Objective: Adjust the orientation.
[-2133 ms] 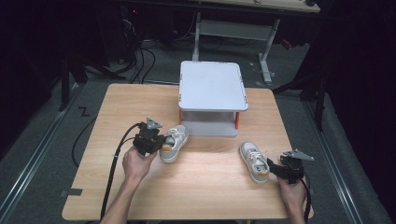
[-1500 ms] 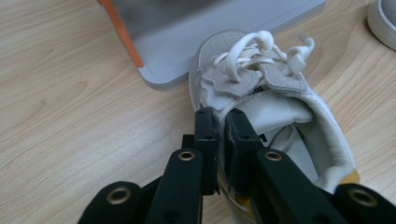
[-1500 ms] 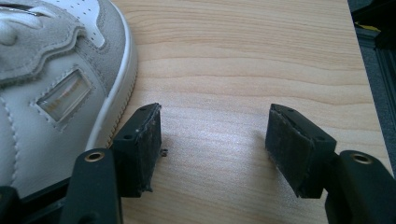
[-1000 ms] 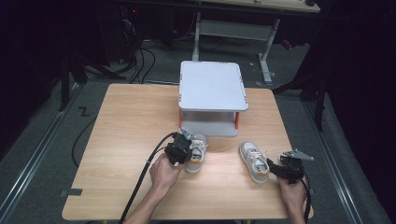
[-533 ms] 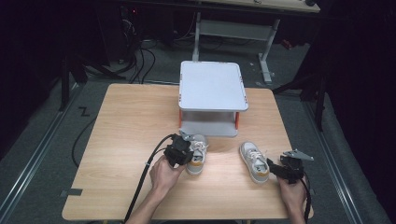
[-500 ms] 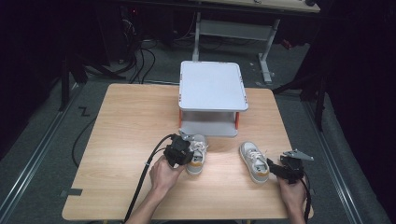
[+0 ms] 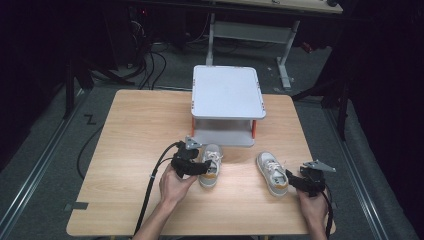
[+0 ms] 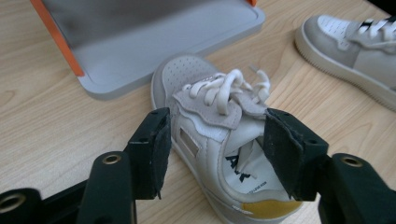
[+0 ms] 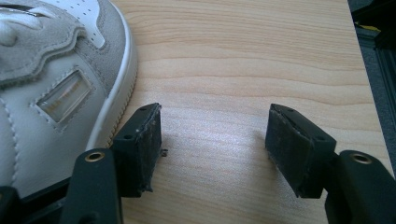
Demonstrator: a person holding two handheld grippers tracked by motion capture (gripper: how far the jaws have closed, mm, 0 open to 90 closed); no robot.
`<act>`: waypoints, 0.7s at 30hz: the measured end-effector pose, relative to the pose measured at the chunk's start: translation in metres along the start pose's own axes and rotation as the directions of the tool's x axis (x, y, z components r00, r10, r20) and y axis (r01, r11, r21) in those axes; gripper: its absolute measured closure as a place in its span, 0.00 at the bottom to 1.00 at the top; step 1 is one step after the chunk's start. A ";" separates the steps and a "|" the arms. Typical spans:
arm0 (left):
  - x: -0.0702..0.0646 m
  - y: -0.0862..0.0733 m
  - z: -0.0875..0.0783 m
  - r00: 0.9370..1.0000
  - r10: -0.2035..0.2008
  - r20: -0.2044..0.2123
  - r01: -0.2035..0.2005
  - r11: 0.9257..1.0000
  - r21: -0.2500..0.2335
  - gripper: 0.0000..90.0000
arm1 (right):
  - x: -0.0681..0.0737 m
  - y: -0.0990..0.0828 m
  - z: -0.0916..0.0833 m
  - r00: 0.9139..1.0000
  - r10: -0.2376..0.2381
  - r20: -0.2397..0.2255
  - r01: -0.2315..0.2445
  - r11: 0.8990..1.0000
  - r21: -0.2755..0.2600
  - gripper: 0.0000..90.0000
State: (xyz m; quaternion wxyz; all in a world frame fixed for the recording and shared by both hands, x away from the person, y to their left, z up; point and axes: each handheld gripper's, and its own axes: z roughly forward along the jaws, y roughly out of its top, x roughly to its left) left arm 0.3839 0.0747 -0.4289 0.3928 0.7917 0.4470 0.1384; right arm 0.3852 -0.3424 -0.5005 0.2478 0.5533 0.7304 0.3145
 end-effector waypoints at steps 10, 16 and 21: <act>0.016 0.001 -0.014 0.999 -0.037 -0.015 0.036 0.997 -0.061 0.45 | 0.000 0.000 0.000 1.000 -0.005 -0.005 0.005 1.000 0.000 0.40; 0.027 -0.002 -0.023 0.998 -0.053 -0.036 0.050 0.995 -0.087 0.44 | 0.000 0.000 0.000 1.000 -0.006 -0.003 0.006 1.000 0.000 0.40; 0.035 -0.005 -0.032 0.997 -0.055 -0.047 0.050 0.992 -0.115 0.43 | 0.000 0.000 0.000 1.000 -0.006 -0.003 0.006 1.000 0.000 0.40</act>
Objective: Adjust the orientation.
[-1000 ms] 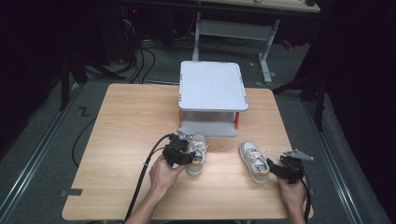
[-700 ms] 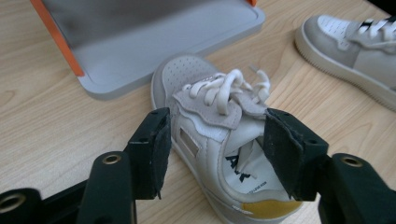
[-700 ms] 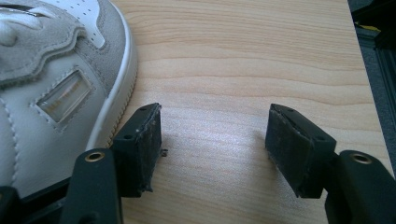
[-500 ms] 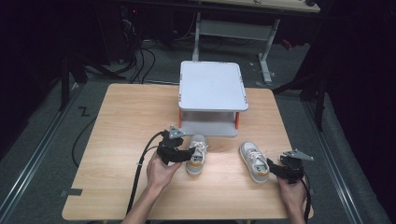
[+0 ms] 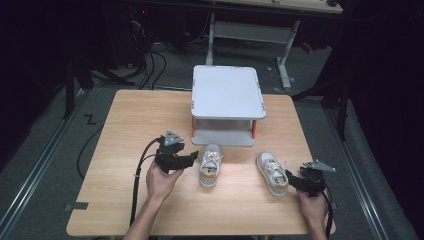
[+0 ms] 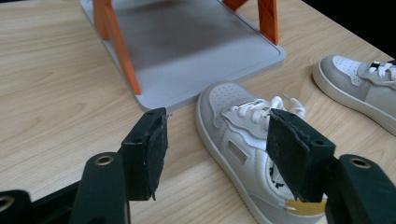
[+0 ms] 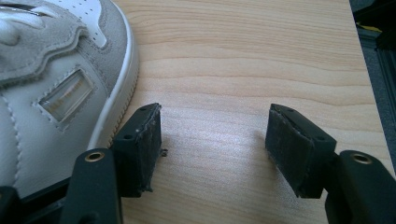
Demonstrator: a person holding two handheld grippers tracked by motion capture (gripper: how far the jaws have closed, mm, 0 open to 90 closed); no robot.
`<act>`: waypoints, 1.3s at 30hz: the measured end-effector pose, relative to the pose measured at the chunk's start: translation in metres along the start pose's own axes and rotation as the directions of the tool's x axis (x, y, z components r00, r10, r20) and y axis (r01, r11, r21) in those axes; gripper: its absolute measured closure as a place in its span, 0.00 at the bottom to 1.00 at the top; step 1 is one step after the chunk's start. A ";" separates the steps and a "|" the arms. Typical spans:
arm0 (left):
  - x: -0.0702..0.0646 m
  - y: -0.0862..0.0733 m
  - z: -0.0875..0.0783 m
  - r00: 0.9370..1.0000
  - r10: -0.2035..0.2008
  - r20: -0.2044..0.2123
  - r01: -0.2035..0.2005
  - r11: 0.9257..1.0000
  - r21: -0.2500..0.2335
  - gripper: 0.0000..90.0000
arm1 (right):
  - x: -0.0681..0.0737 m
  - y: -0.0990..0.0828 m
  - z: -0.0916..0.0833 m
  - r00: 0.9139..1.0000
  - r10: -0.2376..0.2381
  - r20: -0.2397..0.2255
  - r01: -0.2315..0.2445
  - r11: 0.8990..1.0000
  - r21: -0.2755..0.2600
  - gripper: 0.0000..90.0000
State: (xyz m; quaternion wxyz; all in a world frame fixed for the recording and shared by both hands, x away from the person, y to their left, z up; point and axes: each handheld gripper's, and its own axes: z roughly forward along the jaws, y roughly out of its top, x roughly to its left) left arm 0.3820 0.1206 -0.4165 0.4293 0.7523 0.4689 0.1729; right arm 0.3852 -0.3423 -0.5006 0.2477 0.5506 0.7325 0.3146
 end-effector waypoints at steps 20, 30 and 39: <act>0.032 -0.023 -0.023 0.996 -0.053 -0.072 0.050 0.998 -0.039 0.42 | 0.000 0.000 0.000 1.000 -0.004 -0.001 0.004 1.000 0.000 0.40; 0.040 -0.047 -0.021 0.993 -0.047 -0.109 0.043 0.998 -0.039 0.40 | 0.001 0.000 0.000 1.000 -0.004 0.001 0.004 1.000 -0.001 0.40; 0.047 -0.067 -0.006 0.985 -0.043 -0.168 0.045 0.999 0.008 0.40 | 0.001 0.000 0.000 1.000 -0.006 -0.001 0.006 1.000 -0.004 0.45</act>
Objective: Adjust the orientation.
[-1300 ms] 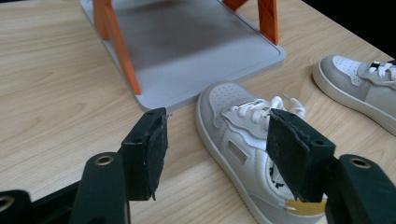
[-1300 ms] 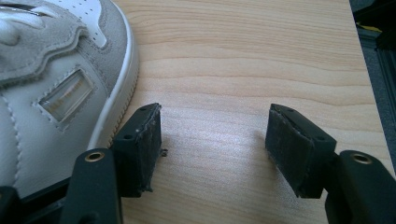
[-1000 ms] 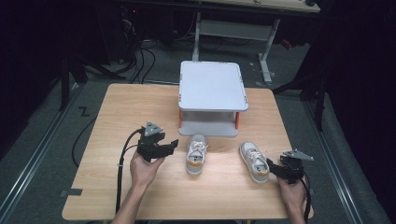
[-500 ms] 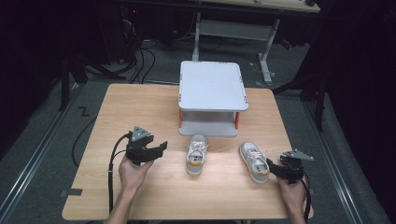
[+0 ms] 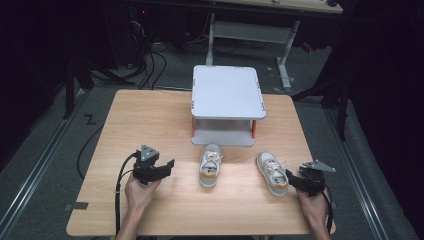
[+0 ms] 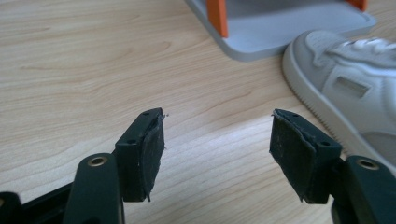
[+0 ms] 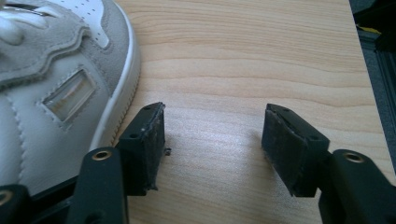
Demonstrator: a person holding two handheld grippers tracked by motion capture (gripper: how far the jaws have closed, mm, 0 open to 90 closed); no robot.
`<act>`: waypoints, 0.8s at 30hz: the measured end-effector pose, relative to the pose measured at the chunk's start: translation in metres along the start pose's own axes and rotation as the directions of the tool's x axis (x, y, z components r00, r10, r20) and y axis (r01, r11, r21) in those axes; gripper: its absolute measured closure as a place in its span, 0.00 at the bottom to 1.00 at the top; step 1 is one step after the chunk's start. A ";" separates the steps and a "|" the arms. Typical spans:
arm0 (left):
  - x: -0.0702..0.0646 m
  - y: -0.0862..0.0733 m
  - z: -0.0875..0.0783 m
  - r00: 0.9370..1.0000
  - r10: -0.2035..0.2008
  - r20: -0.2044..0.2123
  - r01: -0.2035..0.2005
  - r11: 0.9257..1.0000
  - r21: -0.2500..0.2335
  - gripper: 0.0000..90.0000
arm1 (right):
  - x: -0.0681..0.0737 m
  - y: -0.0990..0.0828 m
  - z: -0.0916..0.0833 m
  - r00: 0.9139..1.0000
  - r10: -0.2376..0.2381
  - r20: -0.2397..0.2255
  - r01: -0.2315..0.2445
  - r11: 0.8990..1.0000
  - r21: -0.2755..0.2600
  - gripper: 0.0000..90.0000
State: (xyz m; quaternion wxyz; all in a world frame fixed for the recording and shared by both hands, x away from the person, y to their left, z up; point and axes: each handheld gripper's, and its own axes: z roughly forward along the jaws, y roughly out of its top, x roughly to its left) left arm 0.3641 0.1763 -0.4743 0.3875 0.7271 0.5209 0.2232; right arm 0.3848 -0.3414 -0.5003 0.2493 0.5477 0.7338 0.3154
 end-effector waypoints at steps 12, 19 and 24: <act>0.003 -0.014 0.019 0.998 0.002 -0.069 0.000 0.999 0.036 0.40 | -0.004 0.000 -0.007 0.994 0.038 -0.100 -0.040 0.999 -0.014 0.61; 0.004 -0.017 0.027 0.997 0.007 -0.077 -0.003 0.998 0.060 0.40 | -0.002 0.004 -0.030 0.992 0.014 -0.126 -0.025 0.996 -0.082 0.64; 0.003 -0.018 0.028 0.996 0.019 -0.082 -0.014 0.998 0.067 0.40 | -0.001 0.008 -0.041 0.994 -0.025 -0.110 0.015 0.995 -0.096 0.65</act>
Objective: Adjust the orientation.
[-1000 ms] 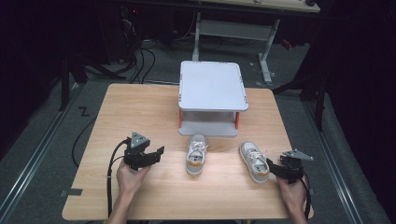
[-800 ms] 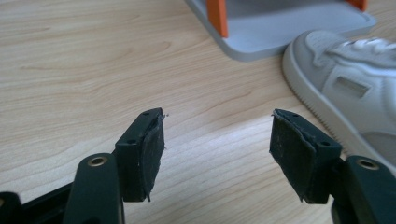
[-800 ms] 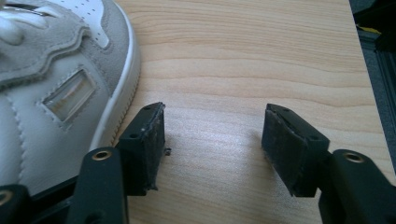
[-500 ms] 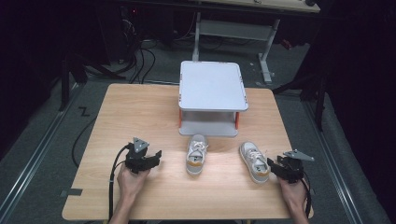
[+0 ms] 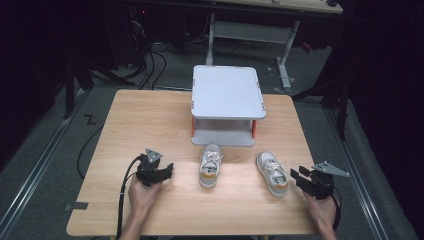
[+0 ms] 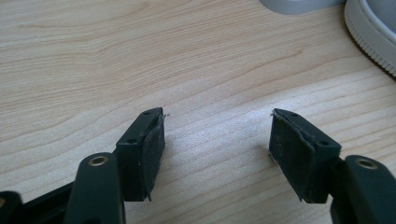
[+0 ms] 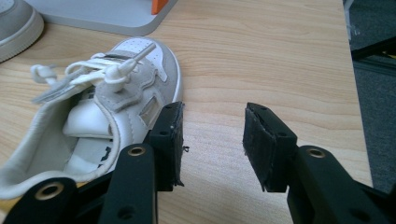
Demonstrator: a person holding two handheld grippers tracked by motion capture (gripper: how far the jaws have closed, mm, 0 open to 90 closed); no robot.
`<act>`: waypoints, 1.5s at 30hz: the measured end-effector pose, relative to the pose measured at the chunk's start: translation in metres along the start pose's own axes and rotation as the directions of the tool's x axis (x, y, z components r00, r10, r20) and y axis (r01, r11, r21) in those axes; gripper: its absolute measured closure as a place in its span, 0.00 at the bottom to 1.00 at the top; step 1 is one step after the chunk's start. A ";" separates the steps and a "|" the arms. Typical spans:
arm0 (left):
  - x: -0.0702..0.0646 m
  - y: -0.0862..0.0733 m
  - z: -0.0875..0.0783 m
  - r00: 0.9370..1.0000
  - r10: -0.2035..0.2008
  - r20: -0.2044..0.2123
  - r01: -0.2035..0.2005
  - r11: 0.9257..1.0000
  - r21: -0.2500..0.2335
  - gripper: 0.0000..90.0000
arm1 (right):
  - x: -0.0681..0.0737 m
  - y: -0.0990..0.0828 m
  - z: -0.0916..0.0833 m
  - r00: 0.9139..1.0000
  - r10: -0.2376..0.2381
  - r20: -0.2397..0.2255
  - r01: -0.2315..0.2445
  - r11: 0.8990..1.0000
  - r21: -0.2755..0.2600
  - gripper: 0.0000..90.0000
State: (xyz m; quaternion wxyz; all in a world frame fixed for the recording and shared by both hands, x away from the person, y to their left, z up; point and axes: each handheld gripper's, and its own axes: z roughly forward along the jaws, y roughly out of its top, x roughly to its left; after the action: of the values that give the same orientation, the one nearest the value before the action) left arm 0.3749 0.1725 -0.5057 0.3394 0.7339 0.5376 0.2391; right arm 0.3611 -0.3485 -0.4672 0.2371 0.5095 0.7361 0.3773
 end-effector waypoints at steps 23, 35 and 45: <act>-0.002 0.000 0.000 1.000 0.006 -0.005 -0.006 1.000 0.005 0.38 | 0.079 0.018 -0.015 0.967 -0.179 -0.181 0.203 0.971 0.124 0.71; -0.001 0.000 0.000 1.000 -0.009 -0.001 0.009 1.000 0.000 0.38 | 0.075 0.025 0.004 0.963 -0.181 -0.200 0.223 0.950 0.217 0.80; 0.000 0.000 0.000 1.000 -0.004 -0.001 0.004 1.000 0.004 0.38 | 0.081 0.021 0.013 0.968 -0.185 -0.168 0.220 0.950 0.222 0.90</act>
State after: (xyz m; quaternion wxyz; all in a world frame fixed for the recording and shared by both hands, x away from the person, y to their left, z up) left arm 0.3749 0.1727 -0.5058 0.3380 0.7335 0.5397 0.2376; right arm 0.3532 -0.2652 -0.4554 0.1575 0.4270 0.8400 0.2954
